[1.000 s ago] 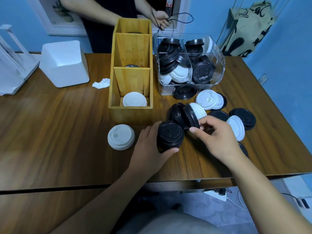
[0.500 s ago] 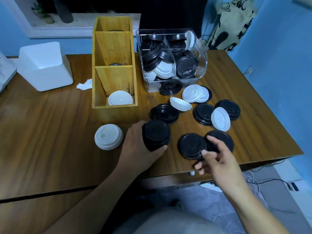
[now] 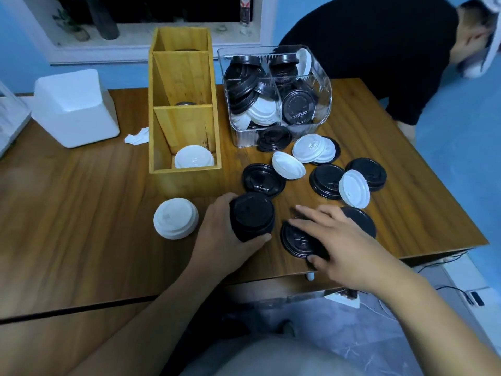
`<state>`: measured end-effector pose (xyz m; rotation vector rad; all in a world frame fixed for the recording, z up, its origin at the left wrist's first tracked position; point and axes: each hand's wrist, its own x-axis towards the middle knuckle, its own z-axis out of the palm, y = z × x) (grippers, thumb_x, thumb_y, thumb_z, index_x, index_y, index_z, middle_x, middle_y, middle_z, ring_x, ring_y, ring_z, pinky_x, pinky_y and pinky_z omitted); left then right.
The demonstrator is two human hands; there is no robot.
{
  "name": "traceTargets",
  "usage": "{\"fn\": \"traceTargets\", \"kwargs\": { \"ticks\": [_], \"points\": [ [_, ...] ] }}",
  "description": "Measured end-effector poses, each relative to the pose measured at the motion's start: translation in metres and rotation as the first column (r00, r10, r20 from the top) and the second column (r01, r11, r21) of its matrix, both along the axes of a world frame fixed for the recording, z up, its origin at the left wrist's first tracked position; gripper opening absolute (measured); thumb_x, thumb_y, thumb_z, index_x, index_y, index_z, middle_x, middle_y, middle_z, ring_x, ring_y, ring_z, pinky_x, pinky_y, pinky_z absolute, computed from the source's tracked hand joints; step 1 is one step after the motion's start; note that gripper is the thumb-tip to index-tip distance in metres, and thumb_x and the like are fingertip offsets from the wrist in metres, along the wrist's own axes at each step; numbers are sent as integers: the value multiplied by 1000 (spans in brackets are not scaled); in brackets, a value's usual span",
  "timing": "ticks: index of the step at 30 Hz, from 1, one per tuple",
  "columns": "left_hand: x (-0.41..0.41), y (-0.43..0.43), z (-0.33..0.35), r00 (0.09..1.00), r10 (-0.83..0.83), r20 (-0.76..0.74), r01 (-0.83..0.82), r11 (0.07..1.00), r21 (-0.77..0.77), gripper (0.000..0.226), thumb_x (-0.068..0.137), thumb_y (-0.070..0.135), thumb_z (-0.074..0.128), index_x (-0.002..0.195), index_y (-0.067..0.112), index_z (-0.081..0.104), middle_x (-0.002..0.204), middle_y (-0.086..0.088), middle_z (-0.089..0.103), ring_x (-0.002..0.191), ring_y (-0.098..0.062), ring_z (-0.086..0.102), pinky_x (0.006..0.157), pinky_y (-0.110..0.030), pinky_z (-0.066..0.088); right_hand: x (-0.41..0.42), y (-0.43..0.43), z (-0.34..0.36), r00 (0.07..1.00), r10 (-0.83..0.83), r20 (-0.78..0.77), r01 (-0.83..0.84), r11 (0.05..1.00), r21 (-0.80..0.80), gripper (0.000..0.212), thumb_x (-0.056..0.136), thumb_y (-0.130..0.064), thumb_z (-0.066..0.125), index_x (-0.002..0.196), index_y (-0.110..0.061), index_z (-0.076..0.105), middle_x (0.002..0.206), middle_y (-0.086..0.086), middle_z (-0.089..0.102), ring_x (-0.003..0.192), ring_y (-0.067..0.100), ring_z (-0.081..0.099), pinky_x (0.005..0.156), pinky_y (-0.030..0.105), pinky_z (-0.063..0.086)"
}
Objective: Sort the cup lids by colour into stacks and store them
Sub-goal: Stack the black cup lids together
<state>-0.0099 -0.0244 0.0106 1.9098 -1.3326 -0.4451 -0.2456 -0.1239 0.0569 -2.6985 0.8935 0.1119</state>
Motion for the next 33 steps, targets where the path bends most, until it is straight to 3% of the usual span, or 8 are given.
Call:
{"fn": "traceTargets", "kwargs": {
  "ticks": [4,6,9,12,15,19,25,33],
  "points": [
    [0,0,-1,1000,3,9,-3,1000,-2,86,63,55,90,131,31,43,122,17,48,115,-8,48,98,-35,48,11,-5,3,997,-24,-72,15,993,-114,82,80,-69,65,151,-43,35,138,-18,44,125,13,36,97,35,37],
    [-1,0,-1,1000,5,12,-5,1000,0,87,63,56,90,132,30,43,123,15,49,115,-8,48,98,-35,48,14,-4,3,995,-63,-72,50,985,-163,84,74,-81,59,146,-41,43,122,-14,45,116,13,40,95,36,40],
    [-2,-1,1,1000,11,18,-11,1000,4,86,62,57,90,131,30,45,123,15,50,114,-8,48,98,-33,47,15,-4,10,974,-199,111,207,976,-61,80,66,-81,64,132,-36,55,106,-14,44,103,10,48,88,30,45],
    [-2,-2,2,1000,10,24,-11,1000,10,86,62,56,90,131,31,45,123,16,51,113,-5,48,98,-30,46,28,-2,25,881,-333,335,339,940,44,67,63,-74,73,117,-38,58,99,-16,45,92,6,53,78,26,44],
    [-2,-2,1,1000,7,22,-8,1000,15,88,62,58,89,133,29,46,122,14,52,112,-5,48,95,-28,46,59,7,31,848,-322,421,329,942,60,62,64,-72,74,114,-39,58,100,-16,45,94,7,55,80,28,47],
    [-1,-1,-2,1000,-6,-4,6,1000,11,87,64,51,88,135,24,46,125,10,53,112,-6,48,94,-27,46,91,12,20,911,-252,326,257,966,27,78,69,-77,68,135,-39,53,106,-10,41,103,15,56,87,30,48],
    [1,-1,-7,1000,-7,-19,7,1000,4,85,67,44,90,136,20,47,126,9,54,113,-2,45,93,-20,37,99,12,12,918,-201,342,216,976,-7,83,73,-75,66,141,-29,53,117,-9,43,112,15,49,93,32,49],
    [1,-2,-10,1000,-13,-15,13,1000,-5,88,67,48,88,138,22,44,128,8,54,116,-6,48,98,-28,44,104,7,10,946,-194,259,214,976,-49,78,71,-84,55,133,-38,51,118,-17,54,108,13,50,78,37,52]
  ]
}}
